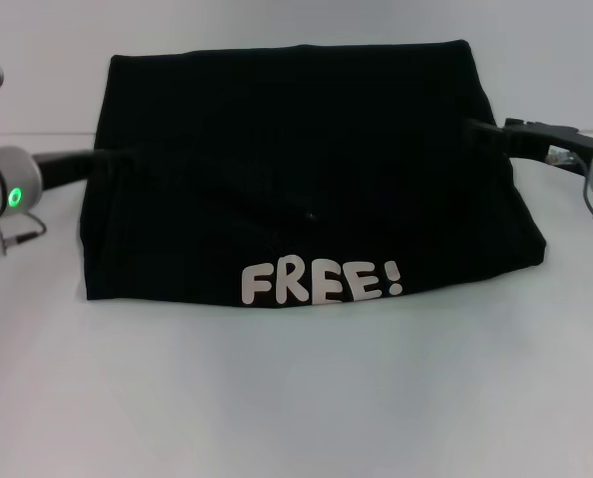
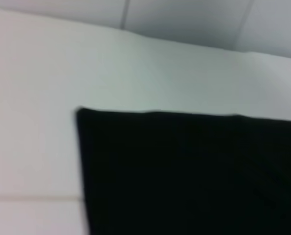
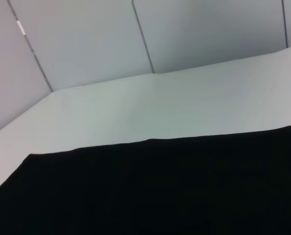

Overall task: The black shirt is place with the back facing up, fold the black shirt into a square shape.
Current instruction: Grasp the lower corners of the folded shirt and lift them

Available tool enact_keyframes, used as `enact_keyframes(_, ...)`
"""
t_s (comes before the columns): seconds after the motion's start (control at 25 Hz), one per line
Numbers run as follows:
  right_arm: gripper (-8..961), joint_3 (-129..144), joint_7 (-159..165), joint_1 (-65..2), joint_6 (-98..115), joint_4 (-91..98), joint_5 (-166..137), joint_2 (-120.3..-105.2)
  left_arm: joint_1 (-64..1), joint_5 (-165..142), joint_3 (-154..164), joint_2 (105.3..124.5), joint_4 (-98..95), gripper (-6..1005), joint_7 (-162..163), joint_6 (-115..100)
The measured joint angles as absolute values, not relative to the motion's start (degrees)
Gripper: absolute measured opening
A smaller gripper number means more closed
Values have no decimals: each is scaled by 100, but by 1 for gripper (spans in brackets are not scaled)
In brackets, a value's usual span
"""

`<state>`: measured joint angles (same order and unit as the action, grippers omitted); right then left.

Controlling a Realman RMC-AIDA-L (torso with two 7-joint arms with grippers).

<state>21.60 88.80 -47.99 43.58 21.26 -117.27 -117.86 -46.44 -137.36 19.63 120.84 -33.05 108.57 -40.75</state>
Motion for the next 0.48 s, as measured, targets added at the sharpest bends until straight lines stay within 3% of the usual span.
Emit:
enact_keyframes(0.12, 704, 2271, 8971, -4633, 4683, 2259, -11728, -11748, -4408, -13742, 1973, 12165, -3597, 777, 10862, -4615)
enact_keyframes(0.48, 703, 2300, 9561, -4117, 5951, 2368, -11735, -11431, -3726, -13796, 2285, 12035, -4174, 937, 10910, -6522)
